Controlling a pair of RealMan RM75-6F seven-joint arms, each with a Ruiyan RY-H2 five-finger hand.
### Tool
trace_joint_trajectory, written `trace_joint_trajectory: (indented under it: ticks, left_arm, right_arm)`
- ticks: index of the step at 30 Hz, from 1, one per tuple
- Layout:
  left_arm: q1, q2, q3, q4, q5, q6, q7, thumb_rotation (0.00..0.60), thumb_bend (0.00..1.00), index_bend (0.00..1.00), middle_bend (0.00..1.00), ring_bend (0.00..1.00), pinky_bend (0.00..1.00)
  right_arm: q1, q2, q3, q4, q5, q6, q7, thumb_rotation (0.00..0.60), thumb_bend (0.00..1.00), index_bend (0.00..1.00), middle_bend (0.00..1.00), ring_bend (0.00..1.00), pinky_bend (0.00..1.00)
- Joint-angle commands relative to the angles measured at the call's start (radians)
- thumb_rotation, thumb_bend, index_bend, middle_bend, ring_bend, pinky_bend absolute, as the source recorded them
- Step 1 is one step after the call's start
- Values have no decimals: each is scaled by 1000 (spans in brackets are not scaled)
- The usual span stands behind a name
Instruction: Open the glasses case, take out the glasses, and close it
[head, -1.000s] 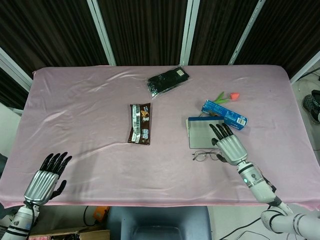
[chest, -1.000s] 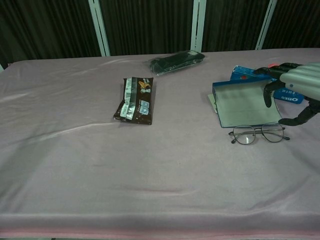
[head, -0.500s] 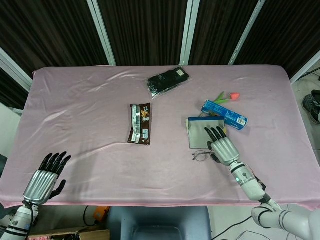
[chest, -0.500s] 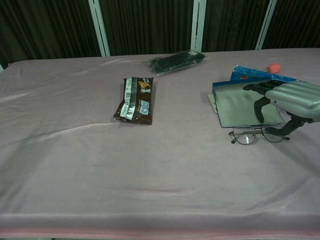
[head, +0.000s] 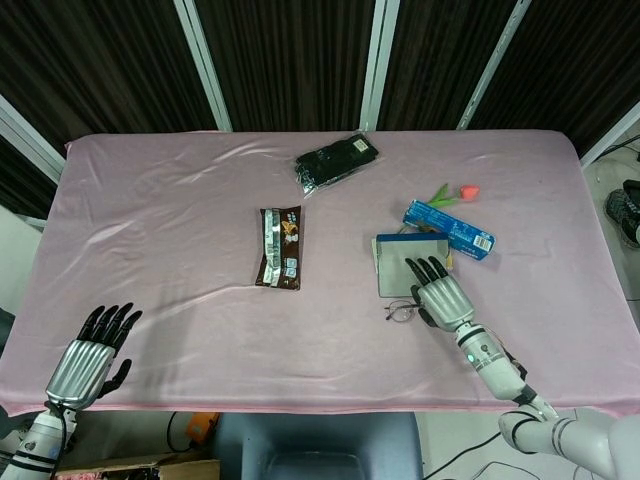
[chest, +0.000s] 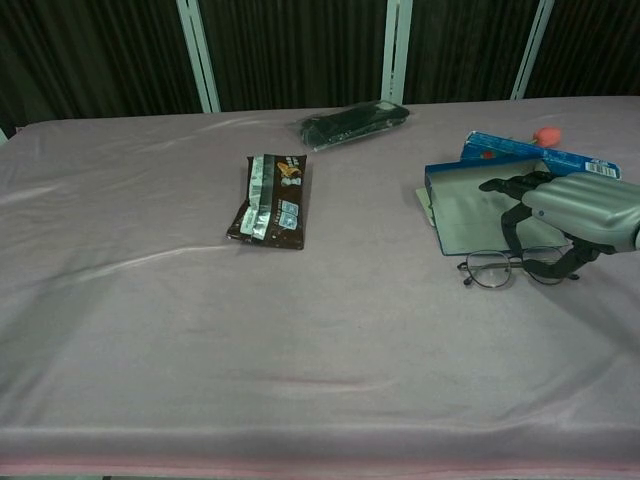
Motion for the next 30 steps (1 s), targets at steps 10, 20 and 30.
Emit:
trace_joint_trajectory:
  ticks: [10, 20, 30]
  left_arm:
    - [-1, 0, 1, 1, 4, 1, -2, 600, 420, 0, 0, 0, 0]
    - [-1, 3, 3, 2, 11, 3, -10, 600, 420, 0, 0, 0, 0]
    - [-2, 1, 3, 3, 10, 0, -6, 600, 420, 0, 0, 0, 0]
  right_arm:
    - [15, -14, 13, -4, 13, -21, -15, 600, 482, 659, 54, 0, 0]
    - [17, -17, 14, -13, 18, -24, -26, 600, 547, 695, 78, 0, 0]
    - [14, -12, 10, -19, 10, -13, -28, 600, 648, 746, 113, 0, 0]
